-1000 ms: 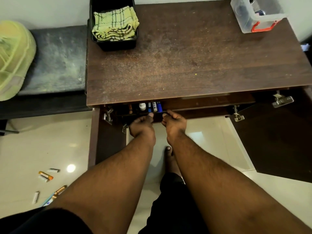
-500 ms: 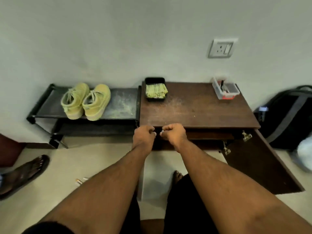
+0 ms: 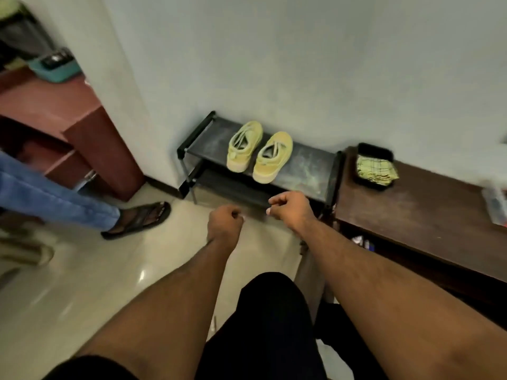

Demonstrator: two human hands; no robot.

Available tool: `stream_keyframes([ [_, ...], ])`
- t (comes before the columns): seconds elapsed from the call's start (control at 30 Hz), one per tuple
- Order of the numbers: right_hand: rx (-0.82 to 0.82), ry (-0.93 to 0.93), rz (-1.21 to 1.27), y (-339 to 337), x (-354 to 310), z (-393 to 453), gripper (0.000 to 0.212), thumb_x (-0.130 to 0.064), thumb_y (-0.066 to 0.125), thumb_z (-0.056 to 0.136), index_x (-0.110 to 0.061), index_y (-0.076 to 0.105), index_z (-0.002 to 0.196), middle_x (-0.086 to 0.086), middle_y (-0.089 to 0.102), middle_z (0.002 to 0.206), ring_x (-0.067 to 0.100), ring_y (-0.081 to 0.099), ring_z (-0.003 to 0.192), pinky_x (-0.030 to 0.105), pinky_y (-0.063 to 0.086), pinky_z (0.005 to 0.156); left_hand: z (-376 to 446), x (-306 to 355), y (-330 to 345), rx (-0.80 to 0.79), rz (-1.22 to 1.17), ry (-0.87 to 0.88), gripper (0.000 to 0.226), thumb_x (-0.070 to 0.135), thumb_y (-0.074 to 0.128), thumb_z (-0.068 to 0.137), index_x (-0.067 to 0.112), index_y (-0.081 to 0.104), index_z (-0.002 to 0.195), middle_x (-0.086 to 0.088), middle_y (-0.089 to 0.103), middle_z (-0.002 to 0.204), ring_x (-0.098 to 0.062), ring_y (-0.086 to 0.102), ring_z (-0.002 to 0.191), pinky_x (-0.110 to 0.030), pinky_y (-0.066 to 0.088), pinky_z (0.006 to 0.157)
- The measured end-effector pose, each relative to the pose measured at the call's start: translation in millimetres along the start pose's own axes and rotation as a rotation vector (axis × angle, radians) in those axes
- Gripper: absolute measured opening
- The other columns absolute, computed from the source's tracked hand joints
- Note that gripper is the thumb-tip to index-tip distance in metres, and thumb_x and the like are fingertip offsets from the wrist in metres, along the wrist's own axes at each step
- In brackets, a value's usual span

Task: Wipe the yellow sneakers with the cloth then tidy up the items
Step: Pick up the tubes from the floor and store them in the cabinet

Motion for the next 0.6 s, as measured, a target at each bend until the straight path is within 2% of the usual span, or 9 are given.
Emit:
stream_keyframes([
  [0.07,-0.077,-0.014,-0.07,40,17,23,0.02,-0.009,0.079,0.072,-0.014,0.072,0.09,0.004,0.071,0.082,0.018,0.068,0.079,0.034,0.057,0.081,9,-67,2,0.001,-0.021,-0.145,0.024,0.012,0.072,0.082,0.006,0.072,0.105,-0.008,0.071,0.104,-0.023,0.066,0.098,-0.025,0.049,0.088],
  [0.13,-0.151,-0.008,-0.143,71,38,40,0.021,-0.008,0.077,0.074,-0.011,0.072,0.093,0.005,0.07,0.085,0.019,0.067,0.08,0.034,0.056,0.079,12,-124,7,-0.001,-0.028,-0.257,0.024,0.011,0.074,0.08,0.007,0.073,0.103,-0.01,0.072,0.104,-0.027,0.066,0.099,-0.034,0.052,0.091],
  [0.23,-0.255,0.019,-0.23,118,79,70,0.025,-0.006,0.075,0.076,-0.01,0.071,0.101,0.004,0.068,0.089,0.016,0.063,0.079,0.018,0.048,0.065,14,-199,20,-0.009,0.02,-0.383,0.022,0.01,0.072,0.08,0.008,0.074,0.101,-0.009,0.073,0.103,-0.027,0.066,0.099,-0.031,0.05,0.088],
  [0.33,-0.349,0.019,-0.324,163,117,91,0.025,-0.005,0.075,0.076,-0.009,0.071,0.101,0.001,0.066,0.087,0.009,0.058,0.073,0.005,0.039,0.051,11,-259,35,-0.013,0.033,-0.471,0.023,0.01,0.071,0.081,0.007,0.073,0.104,-0.009,0.072,0.105,-0.025,0.064,0.1,-0.022,0.042,0.08],
  [0.4,-0.424,0.015,-0.376,194,140,100,0.027,-0.005,0.076,0.076,-0.008,0.071,0.102,0.0,0.065,0.085,0.01,0.059,0.075,0.009,0.041,0.057,10,-293,47,-0.017,0.044,-0.524,0.022,0.01,0.07,0.081,0.006,0.073,0.103,-0.008,0.073,0.103,-0.022,0.063,0.098,-0.018,0.036,0.074],
  [0.5,-0.514,0.012,-0.423,236,171,110,0.03,-0.004,0.076,0.075,-0.006,0.071,0.104,0.0,0.065,0.085,0.011,0.059,0.08,0.017,0.043,0.072,3,-340,66,-0.006,0.021,-0.646,0.013,0.012,0.071,0.082,0.007,0.075,0.094,-0.006,0.072,0.093,-0.021,0.063,0.09,-0.02,0.035,0.07],
  [0.6,-0.61,-0.017,-0.483,279,195,118,0.032,-0.004,0.077,0.074,-0.007,0.071,0.105,0.004,0.069,0.093,0.011,0.06,0.083,0.018,0.045,0.077,-5,-392,89,0.066,-0.04,-0.809,0.006,0.017,0.075,0.076,0.011,0.075,0.076,-0.011,0.073,0.081,-0.03,0.068,0.086,-0.032,0.052,0.073],
])
Point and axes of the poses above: each hand's wrist, its own z-axis towards the middle knuckle, its own y-axis out of the palm, x = y × z, the point moved 10 cm from there along z, towards the middle knuckle
